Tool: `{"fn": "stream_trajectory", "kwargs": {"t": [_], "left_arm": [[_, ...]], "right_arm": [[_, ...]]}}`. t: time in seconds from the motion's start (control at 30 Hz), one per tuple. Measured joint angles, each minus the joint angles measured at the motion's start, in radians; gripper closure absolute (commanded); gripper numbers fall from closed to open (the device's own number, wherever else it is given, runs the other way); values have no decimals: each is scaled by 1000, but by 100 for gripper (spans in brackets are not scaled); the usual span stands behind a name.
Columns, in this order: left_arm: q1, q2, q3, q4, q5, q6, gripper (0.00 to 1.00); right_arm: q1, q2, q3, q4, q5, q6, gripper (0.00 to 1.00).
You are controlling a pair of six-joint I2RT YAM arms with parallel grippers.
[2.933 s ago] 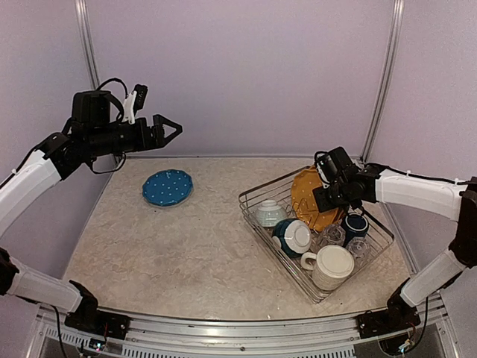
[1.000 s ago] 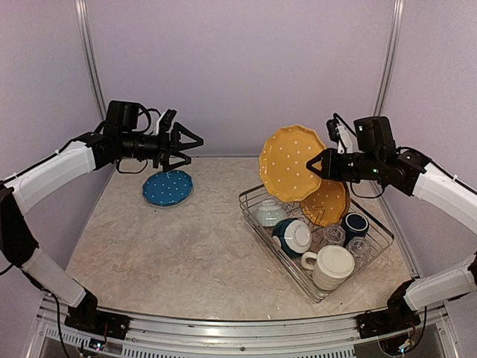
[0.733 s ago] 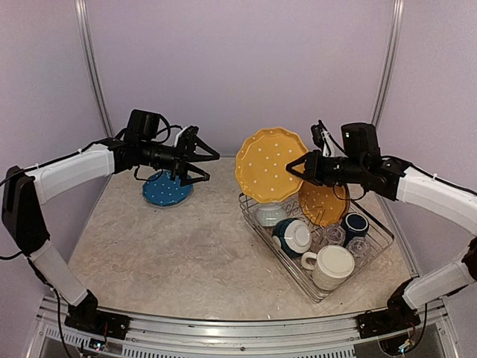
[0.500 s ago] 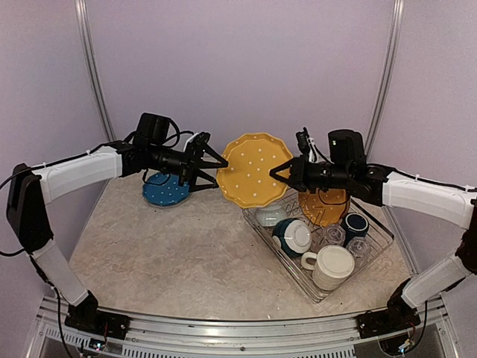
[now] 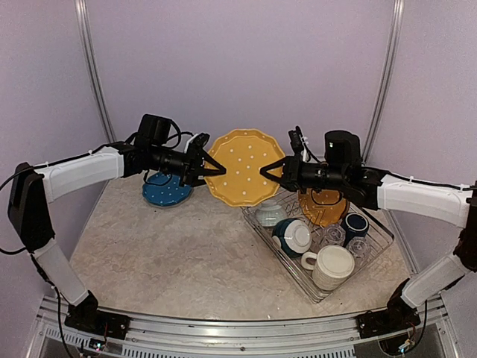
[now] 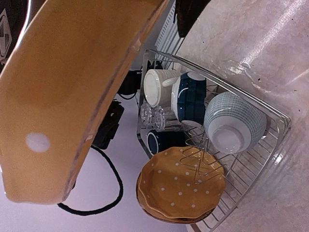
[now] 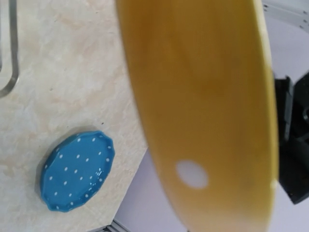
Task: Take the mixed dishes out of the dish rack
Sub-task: Pass from the right arm to the left, then place the plate on the plate.
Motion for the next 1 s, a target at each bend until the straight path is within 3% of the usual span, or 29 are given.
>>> {"fn": "stream_trajectory", "kwargs": {"t": [0.1, 0.2, 0.37, 0.47, 0.77, 1.0], "left_arm": [[0, -3, -13, 22, 0, 48, 100], [0, -6, -27, 27, 10, 107, 100], [6, -10, -27, 21, 16, 72, 100], [27, -12, -29, -6, -18, 23, 100], [169, -12, -34, -85, -109, -27, 100], [306, -1, -10, -238, -209, -19, 100]], "right_arm": [[-1, 3, -15, 15, -7, 39, 100], [-12, 5, -19, 13, -26, 90, 96], [-12, 7, -20, 30, -15, 69, 28], [-21, 4, -20, 28, 10, 5, 3], [-53, -26, 14, -187, 153, -172, 1], [-54, -43, 117, -433, 325, -291, 0]]}}
